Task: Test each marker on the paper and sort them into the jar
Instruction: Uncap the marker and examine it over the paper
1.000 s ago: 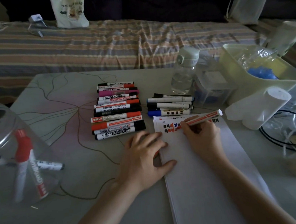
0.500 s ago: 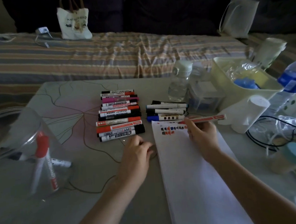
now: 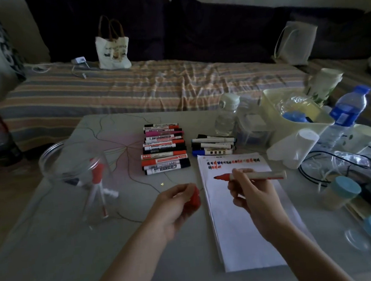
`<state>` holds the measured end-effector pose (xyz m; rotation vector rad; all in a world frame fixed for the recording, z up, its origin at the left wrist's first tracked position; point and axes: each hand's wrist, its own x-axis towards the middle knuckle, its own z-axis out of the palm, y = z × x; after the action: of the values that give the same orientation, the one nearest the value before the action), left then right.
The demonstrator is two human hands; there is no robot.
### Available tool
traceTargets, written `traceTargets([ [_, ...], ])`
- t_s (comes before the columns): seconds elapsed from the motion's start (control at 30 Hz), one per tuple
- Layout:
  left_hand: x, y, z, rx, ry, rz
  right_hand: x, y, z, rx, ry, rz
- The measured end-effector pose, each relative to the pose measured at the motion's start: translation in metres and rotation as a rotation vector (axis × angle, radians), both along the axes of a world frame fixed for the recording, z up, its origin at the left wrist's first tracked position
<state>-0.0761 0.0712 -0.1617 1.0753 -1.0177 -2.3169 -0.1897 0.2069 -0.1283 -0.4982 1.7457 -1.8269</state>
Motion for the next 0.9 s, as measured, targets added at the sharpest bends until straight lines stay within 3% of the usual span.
traceTargets([
  [0.3,0.021,-0.017,0.009,0.314,0.14,0.17,0.02,-0.012,0.005,-0.055,0.101,0.065],
  [0.9,0.01,-0.002,0.015,0.102,0.142,0.224,0.027,-0.017,-0.005,-0.041,0.167,0.082],
])
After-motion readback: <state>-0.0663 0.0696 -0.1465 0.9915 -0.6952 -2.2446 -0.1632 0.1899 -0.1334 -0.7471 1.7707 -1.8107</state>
